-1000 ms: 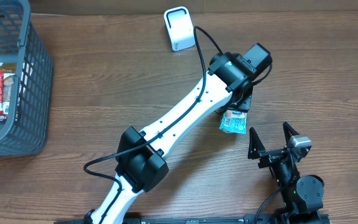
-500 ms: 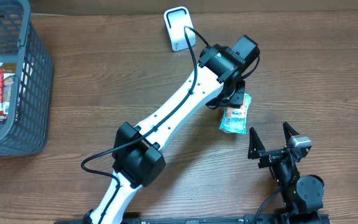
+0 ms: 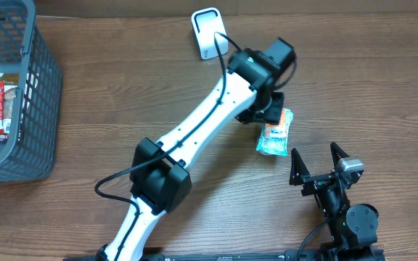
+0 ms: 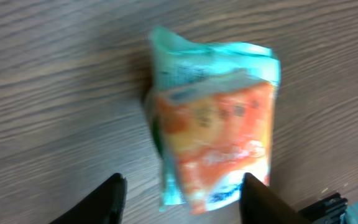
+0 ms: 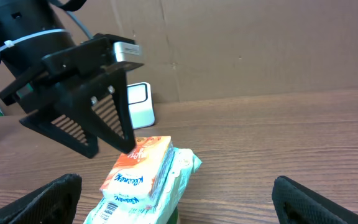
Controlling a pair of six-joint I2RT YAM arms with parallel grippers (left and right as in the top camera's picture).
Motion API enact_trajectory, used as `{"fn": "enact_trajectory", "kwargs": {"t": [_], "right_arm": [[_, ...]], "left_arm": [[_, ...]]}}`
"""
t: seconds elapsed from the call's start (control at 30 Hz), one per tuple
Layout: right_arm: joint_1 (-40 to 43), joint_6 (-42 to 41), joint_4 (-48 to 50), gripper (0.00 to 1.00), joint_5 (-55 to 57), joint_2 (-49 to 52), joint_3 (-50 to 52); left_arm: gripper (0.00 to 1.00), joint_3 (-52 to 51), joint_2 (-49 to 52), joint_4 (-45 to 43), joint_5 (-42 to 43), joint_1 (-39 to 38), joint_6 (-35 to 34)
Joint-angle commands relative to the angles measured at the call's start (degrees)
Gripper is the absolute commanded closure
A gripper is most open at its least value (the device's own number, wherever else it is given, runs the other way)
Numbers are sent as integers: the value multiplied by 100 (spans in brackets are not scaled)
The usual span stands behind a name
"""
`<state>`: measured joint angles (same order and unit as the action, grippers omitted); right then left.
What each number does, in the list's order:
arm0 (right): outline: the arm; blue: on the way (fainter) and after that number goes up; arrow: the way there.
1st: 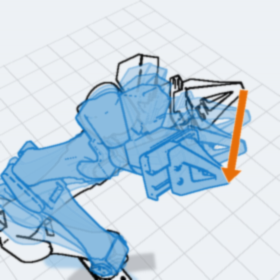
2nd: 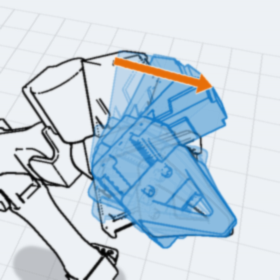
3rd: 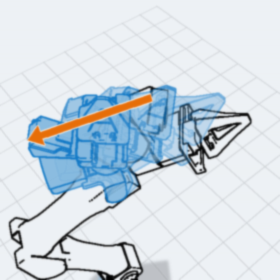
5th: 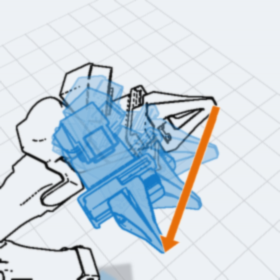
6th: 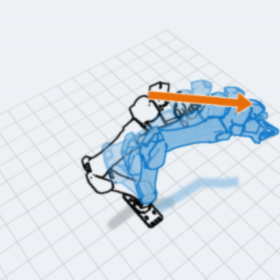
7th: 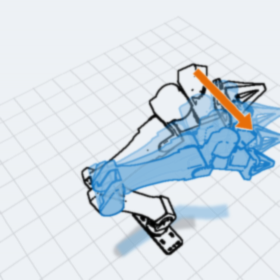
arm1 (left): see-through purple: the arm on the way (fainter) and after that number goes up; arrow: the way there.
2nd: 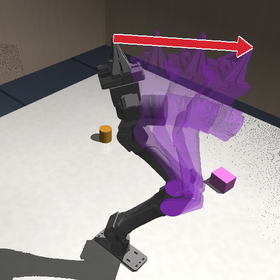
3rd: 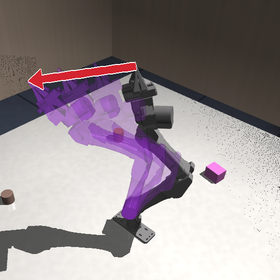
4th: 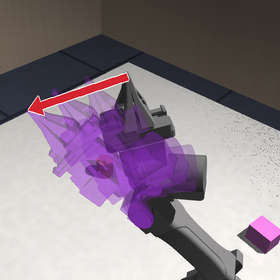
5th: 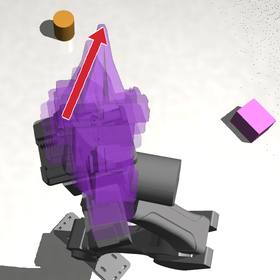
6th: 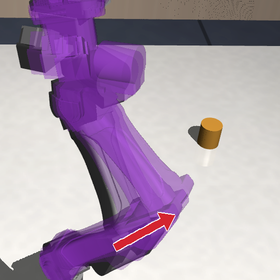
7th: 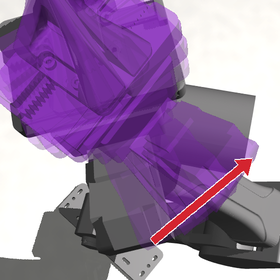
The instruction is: Scan the item barcode
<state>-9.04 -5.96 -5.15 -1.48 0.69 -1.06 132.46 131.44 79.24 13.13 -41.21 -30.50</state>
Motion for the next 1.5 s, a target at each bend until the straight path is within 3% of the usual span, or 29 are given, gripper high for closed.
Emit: {"fn": "enact_trajectory", "kwargs": {"t": [0.0, 0.07, 0.13, 0.27, 0.3, 0.33, 0.37, 0.9, 1.1, 1.4, 1.47], "right_arm": [[15, 42, 37, 0, 28, -52, 61], [15, 42, 37, 0, 28, -52, 61], [15, 42, 37, 0, 28, -52, 61], [15, 42, 37, 0, 28, -52, 61], [15, 42, 37, 0, 28, -52, 61], [15, 42, 37, 0, 28, -52, 61], [15, 42, 37, 0, 28, -52, 61], [15, 42, 37, 0, 28, -52, 61], [15, 42, 37, 0, 28, -52, 61], [17, 42, 37, 0, 28, -52, 61], [17, 42, 37, 0, 28, -52, 61]], "left_arm": [[31, 72, 46, 50, 487, 315, 382], [21, 72, 46, 44, 732, 356, 608], [0, 72, 46, 39, 933, 358, 925], [0, 66, 46, 50, 942, 358, 1102], [6, 66, 46, 46, 942, 358, 1099], [21, 66, 46, 39, 942, 356, 1078], [27, 66, 48, 31, 942, 348, 1078], [35, -999, 48, -905, 1244, 208, 909], [51, -1010, 48, -918, 1241, 216, 911], [96, -994, 44, -951, 1241, 284, 953], [95, -994, 35, -951, 1241, 291, 953]]}}
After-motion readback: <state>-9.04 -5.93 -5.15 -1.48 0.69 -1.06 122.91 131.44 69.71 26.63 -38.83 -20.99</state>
